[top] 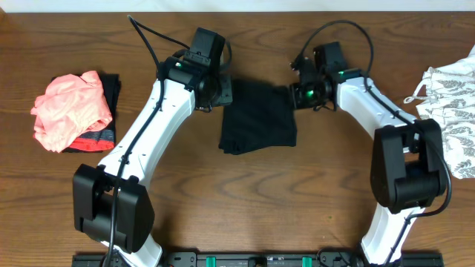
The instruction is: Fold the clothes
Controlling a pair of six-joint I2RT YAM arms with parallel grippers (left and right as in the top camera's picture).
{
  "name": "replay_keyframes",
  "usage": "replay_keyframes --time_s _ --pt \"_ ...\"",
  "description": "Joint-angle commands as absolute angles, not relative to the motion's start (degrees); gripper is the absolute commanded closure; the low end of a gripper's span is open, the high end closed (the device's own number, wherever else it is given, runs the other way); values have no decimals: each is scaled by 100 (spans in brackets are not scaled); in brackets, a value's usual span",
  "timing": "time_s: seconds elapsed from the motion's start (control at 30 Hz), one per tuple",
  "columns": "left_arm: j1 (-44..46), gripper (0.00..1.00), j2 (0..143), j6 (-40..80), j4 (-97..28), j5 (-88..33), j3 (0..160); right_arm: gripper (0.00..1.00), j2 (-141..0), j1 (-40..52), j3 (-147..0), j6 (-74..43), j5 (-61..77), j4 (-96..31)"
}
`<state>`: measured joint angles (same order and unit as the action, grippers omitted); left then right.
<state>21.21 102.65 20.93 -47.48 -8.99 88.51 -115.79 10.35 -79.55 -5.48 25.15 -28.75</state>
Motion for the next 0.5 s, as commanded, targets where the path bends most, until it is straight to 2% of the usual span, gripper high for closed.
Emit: replay_keyframes --time_s 0.0,0.23,0.4,0.47 --pt "2134 60 10320 2023 -4775 -849 8833 99 -11430 591 -8042 -775 2561 -2709" --pt "2134 60 10320 2023 -4772 -849 8833 99 -11469 189 -8044 -961 2316 -2661" --pt "2134 60 10320 2023 -4772 -849 8833 98 -11480 434 -8044 -788 2340 -2884" --pt "2134 60 10320 2025 -4775 -851 8833 95 -11480 589 -8044 -620 2338 -2950"
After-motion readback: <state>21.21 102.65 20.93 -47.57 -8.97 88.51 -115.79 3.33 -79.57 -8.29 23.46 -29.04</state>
